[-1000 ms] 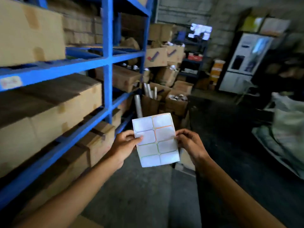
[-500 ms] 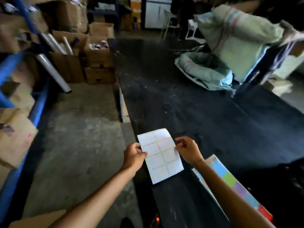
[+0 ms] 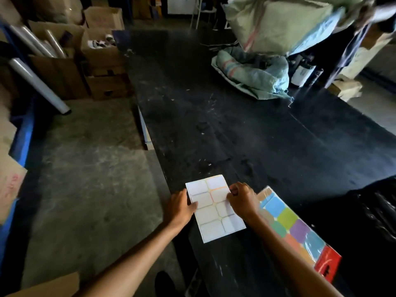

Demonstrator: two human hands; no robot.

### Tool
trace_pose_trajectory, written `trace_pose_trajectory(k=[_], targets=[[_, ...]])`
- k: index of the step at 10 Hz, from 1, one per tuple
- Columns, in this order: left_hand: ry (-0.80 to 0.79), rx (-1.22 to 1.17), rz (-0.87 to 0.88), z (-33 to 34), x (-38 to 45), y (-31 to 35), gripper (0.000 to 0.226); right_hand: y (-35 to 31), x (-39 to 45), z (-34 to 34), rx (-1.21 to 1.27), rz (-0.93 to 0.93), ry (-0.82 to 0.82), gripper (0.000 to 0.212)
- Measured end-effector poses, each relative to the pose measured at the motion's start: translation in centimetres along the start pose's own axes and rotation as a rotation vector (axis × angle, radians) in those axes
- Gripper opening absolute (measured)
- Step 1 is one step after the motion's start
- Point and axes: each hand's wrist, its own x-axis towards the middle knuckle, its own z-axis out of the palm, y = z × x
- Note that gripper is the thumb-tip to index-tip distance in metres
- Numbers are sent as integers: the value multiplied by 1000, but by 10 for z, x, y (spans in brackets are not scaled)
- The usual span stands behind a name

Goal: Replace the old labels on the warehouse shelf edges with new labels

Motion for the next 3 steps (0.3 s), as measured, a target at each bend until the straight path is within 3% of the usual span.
trace_pose_trajectory(k=[1, 2, 3], targets=[[56, -19, -11, -29, 4, -15, 55, -32, 5, 4, 54, -144, 42, 18], [198, 49, 11, -86, 7, -53, 55, -99, 10, 24, 114, -343, 29, 17], [268, 172, -58, -130, -4, -91, 57, -156, 5, 45, 87, -431, -102, 24]])
